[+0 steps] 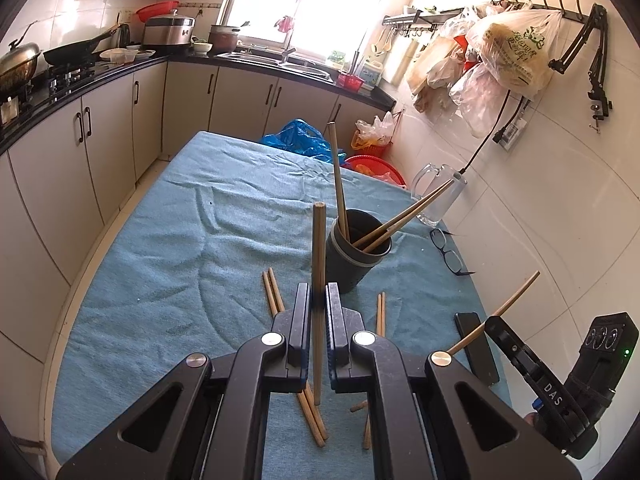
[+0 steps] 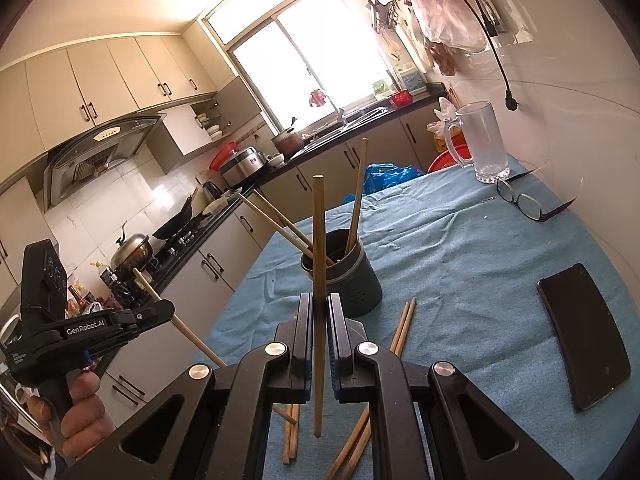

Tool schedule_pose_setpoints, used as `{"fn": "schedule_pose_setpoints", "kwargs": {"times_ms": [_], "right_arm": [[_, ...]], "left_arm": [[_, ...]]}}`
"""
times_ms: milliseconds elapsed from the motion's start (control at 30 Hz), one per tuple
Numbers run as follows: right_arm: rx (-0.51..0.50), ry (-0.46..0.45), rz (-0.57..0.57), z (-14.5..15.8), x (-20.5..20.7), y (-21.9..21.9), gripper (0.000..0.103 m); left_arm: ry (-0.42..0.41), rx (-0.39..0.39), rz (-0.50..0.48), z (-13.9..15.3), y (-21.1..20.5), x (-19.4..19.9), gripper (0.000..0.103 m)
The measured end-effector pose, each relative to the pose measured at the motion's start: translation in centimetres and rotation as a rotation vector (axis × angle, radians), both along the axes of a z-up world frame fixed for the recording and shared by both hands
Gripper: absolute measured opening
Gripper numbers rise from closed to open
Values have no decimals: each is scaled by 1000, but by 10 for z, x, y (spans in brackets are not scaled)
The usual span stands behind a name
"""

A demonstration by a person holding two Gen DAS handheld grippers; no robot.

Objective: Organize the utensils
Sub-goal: 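Carry the upright chopstick with the right gripper over the holder cup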

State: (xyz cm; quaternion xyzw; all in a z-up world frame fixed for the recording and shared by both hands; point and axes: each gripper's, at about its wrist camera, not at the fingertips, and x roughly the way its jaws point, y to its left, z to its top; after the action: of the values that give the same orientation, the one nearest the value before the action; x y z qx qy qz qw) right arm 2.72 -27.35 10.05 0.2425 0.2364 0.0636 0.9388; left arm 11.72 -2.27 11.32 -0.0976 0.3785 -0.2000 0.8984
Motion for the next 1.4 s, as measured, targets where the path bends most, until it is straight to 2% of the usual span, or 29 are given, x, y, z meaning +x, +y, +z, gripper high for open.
{"fn": "schedule_pose_setpoints", "kwargs": {"times_ms": [233,933,1400], "right_arm": [[7,-1,0,1,0,0,7],[5,-48,-14,29,9,-8,7],[4,-117,-48,62,25,-24,7]], "left_arm": [[4,-5,-8,1,-3,4,6],[-59,23,-22,34,-21,18,6],[-141,22,-19,77,-36,37,6]]}}
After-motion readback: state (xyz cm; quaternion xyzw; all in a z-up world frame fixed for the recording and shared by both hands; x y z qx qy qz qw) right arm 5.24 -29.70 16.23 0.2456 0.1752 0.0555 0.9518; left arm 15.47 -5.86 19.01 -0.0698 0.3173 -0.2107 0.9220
